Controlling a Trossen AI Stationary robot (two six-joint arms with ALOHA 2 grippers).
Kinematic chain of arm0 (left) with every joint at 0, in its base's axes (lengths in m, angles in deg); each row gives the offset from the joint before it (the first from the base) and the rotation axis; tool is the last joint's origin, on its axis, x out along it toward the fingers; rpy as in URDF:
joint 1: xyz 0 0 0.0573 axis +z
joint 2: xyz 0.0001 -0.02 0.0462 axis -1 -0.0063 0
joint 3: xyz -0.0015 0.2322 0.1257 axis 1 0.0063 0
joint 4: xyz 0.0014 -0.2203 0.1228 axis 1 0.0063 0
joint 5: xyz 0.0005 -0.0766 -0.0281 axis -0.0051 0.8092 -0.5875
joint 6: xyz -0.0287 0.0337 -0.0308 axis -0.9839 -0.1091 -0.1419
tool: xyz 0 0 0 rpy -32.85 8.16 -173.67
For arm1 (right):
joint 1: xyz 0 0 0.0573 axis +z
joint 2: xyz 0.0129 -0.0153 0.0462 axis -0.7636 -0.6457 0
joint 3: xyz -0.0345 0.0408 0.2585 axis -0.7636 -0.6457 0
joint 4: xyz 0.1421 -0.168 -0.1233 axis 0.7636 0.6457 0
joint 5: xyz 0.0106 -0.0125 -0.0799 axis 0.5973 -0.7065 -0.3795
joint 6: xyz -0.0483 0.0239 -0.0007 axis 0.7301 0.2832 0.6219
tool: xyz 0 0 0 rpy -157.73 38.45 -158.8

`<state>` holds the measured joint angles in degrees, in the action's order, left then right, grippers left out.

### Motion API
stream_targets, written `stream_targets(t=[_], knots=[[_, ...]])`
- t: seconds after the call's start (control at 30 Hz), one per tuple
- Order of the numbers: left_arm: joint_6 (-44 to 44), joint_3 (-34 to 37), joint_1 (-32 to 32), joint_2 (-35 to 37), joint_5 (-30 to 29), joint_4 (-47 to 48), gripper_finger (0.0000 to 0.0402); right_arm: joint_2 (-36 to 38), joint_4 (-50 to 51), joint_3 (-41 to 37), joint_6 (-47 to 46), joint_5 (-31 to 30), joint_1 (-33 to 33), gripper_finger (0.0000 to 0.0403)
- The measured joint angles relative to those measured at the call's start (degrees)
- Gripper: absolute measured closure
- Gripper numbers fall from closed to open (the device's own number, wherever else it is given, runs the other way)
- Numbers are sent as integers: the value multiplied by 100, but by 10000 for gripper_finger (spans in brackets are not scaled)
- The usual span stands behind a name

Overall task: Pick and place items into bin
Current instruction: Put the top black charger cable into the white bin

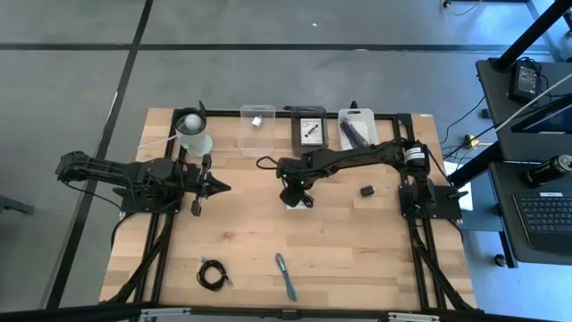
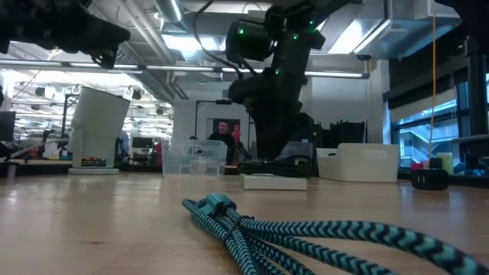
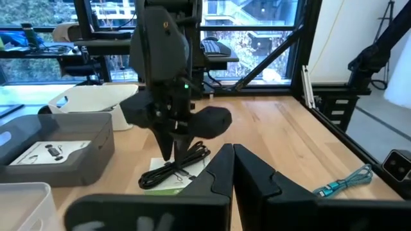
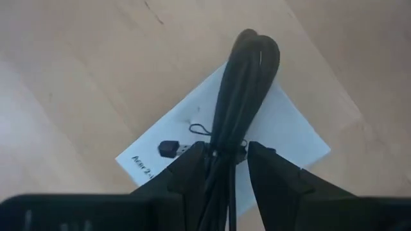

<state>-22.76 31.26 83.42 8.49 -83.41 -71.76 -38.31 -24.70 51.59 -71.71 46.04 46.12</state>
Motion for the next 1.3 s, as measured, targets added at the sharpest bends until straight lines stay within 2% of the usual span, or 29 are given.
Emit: stream_targets(t=[0.43, 0.5, 0.63, 0.73, 1.03, 1.1, 1.2, 1.3], knots=[[-23, 0, 0, -2, 70, 1, 400, -377, -17, 7, 2, -25, 13, 283], [-35, 0, 0, -2, 112, 0, 400, -379, -23, 7, 2, -32, 13, 297], [-43, 0, 0, -2, 113, 1, 399, -317, -34, 20, 20, -12, 13, 357], [-44, 0, 0, -2, 115, 0, 400, -238, -31, 102, -2, -6, 13, 360], [-36, 0, 0, -2, 6, 0, 400, 684, 41, 422, 234, -26, -52, 360], [-23, 0, 0, -2, 0, 1, 399, 995, 161, 424, 296, -245, -102, 360], [-23, 0, 0, -2, -3, 0, 398, 1540, 120, 254, 330, -666, -266, 360], [-23, -1, 0, -2, -7, -2, 400, 2153, 21, -191, 357, -698, -566, 360]])
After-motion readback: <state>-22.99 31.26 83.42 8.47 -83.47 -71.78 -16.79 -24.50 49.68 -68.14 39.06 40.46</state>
